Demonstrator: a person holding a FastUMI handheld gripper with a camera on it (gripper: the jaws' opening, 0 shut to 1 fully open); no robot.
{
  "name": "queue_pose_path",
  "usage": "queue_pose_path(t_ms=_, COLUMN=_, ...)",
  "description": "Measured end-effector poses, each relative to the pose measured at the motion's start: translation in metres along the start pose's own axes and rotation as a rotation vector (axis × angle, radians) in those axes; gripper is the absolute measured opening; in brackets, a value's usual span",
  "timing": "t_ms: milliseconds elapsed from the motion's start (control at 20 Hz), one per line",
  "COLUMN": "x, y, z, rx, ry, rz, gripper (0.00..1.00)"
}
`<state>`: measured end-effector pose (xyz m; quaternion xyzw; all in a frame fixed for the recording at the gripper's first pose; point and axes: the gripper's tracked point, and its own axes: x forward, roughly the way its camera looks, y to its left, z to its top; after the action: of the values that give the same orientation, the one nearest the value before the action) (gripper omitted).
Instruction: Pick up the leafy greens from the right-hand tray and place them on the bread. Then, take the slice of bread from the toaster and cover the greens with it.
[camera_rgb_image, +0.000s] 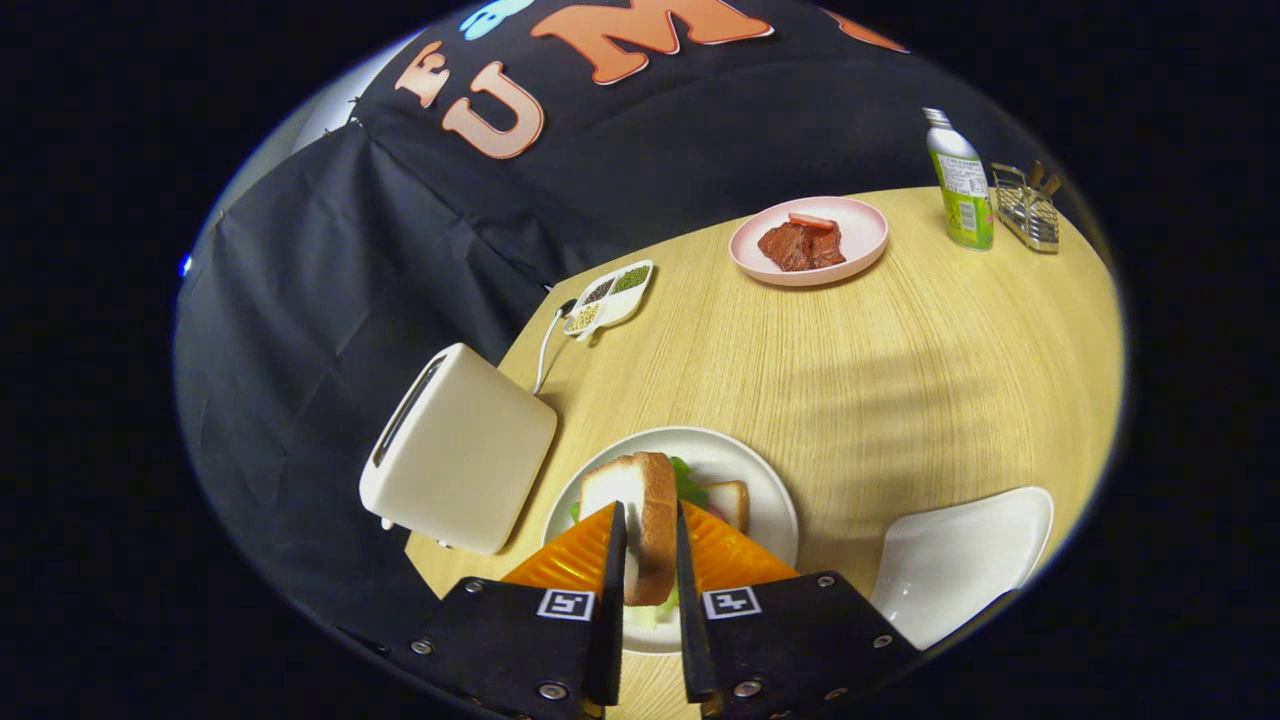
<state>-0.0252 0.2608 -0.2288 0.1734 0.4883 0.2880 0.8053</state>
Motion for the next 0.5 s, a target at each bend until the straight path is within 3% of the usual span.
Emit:
queue_pose_path(t_ms=350, x=-0.014, y=-0.014, z=0.022, rx=-0.098, ry=-0.136, rz=-0.075, gripper=0.46)
queue_pose_path(t_ms=500, x=-0.041, y=-0.018, z=0.043, rx=-0.163, ry=-0.249, rz=-0.117, gripper=0.61)
